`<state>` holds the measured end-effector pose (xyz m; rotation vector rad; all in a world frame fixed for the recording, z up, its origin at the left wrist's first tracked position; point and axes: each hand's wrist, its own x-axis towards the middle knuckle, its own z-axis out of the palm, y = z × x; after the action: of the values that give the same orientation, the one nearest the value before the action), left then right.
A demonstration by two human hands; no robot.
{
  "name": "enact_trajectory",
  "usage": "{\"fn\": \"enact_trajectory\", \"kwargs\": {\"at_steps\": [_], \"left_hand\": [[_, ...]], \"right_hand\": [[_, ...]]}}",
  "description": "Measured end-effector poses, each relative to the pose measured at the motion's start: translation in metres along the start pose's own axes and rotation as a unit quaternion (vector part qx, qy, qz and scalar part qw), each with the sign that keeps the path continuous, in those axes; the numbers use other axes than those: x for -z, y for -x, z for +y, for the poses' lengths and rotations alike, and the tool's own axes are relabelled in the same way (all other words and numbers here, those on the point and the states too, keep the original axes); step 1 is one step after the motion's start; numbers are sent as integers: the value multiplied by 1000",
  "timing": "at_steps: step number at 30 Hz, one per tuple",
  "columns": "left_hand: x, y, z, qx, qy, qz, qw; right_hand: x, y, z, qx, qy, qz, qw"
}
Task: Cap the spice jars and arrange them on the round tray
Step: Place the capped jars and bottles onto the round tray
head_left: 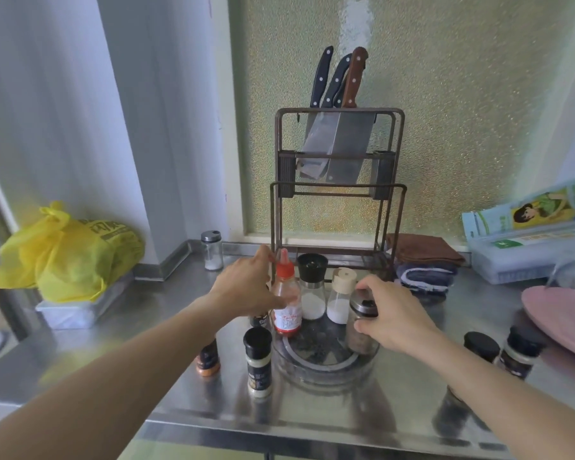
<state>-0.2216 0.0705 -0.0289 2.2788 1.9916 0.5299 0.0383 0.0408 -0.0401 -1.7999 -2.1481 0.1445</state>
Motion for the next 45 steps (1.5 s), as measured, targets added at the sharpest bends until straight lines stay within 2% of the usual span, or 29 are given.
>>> {"fn": "enact_trajectory", "kwargs": {"at_steps": [4, 6, 8, 11, 14, 21, 27, 32, 39, 45], "left_hand": [[24, 5, -16, 36, 47, -10, 998], [36, 2, -33, 63, 63, 12, 996], [44, -9, -57, 84, 50, 41, 994], [45, -35, -96, 113, 12, 77, 991], [37, -64, -128, 134, -19, 85, 987], [2, -134, -162, 145, -16, 32, 989], [-25, -173, -184, 167, 12, 27, 986], [-34, -170, -190, 168, 31, 80, 982], [21, -114, -169, 109, 16, 144, 983], [108, -39, -105, 45, -2, 174, 984]], "right_hand": [[-2, 6, -2, -9, 11, 15, 1000], [-2, 12, -6, -7, 23, 55, 998], [-1, 21, -11, 5, 36, 118, 992], [-3, 35, -27, 30, -3, 193, 981], [-9, 46, -50, 67, -39, 230, 970], [-27, 43, -77, 148, -109, 205, 961], [-48, 29, -76, 107, -117, 151, 976], [-65, 20, -73, 87, -116, 135, 980], [-67, 21, -74, 74, -125, 110, 983], [-57, 29, -73, 63, -124, 109, 984]]}}
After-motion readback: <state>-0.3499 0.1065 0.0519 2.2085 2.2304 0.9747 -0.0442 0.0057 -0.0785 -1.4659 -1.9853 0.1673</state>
